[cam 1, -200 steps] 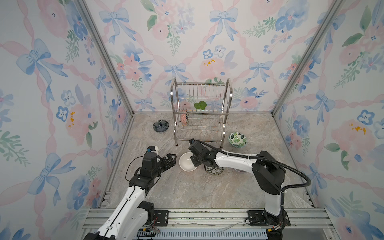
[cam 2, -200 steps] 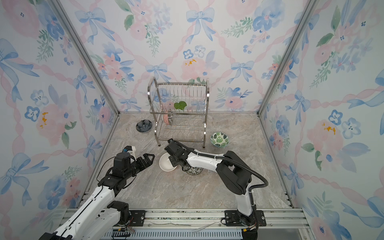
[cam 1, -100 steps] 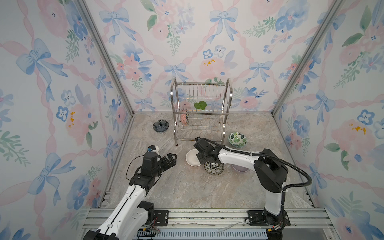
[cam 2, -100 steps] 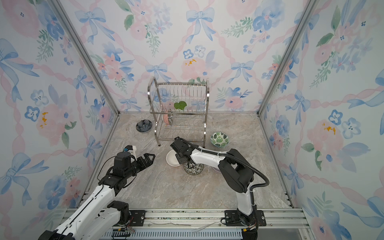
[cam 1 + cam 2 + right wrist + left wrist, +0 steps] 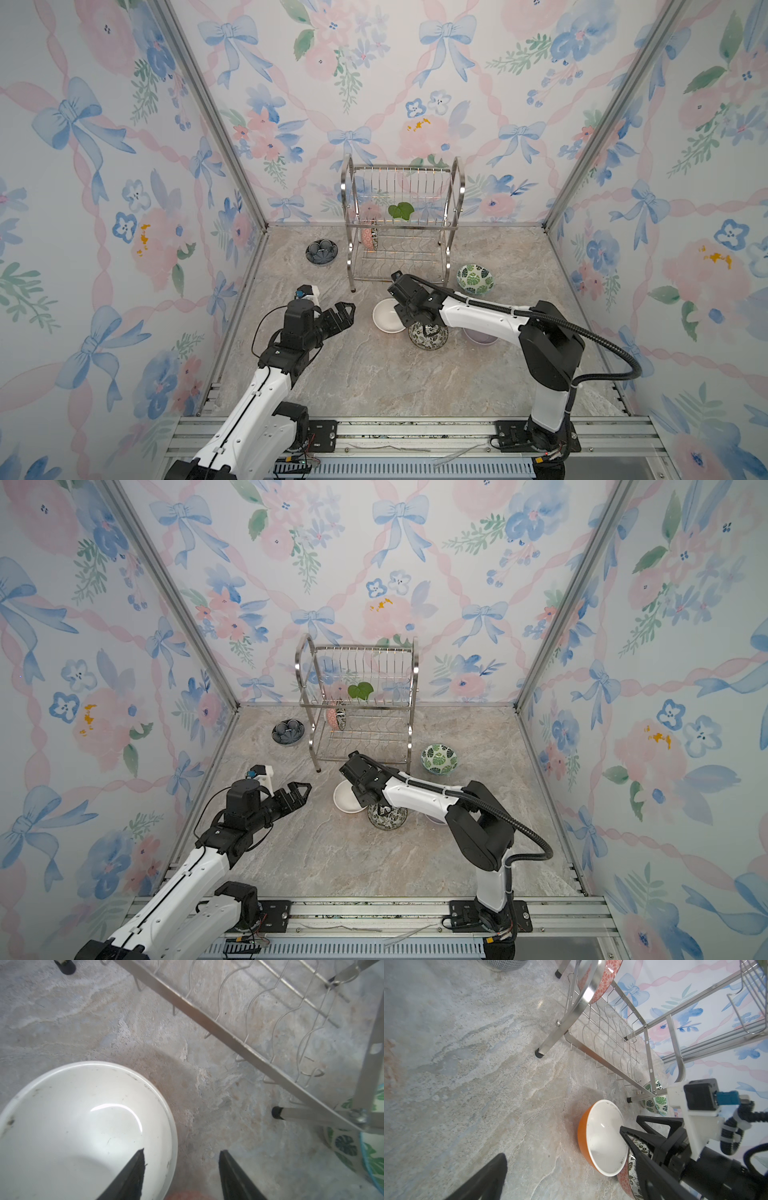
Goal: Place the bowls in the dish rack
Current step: 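Close the right gripper on the white bowl's rim, then lift the white bowl with the right gripper and tilt it on edge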
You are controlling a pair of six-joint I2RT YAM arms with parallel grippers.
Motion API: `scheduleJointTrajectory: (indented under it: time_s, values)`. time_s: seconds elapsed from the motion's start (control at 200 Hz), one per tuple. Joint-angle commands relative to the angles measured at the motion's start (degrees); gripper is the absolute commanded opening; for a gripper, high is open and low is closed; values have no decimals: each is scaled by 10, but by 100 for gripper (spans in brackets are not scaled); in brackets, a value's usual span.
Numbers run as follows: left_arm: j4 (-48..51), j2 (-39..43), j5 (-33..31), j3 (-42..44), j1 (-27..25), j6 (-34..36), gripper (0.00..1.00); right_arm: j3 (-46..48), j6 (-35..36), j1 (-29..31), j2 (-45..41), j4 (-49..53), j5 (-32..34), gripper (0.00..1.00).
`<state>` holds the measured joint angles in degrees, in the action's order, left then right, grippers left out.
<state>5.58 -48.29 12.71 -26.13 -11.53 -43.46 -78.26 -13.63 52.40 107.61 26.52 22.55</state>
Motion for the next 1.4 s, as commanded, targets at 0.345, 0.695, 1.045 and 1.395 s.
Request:
scheduleJointTrajectory:
  time_s: [0.345,0.695,1.045,1.395]
  values:
    - [-11,39,1,17,33,-9,98,-104,5,67,26,39,-81,68]
    - [-7,45,41,33,70,-13,98,-154,-6,87,109,59,-112,56]
    - [-8,35,39,31,70,-2,98,-177,7,88,165,86,-80,39]
    - [-26,18,63,32,65,-7,98,-159,16,88,151,79,-54,3]
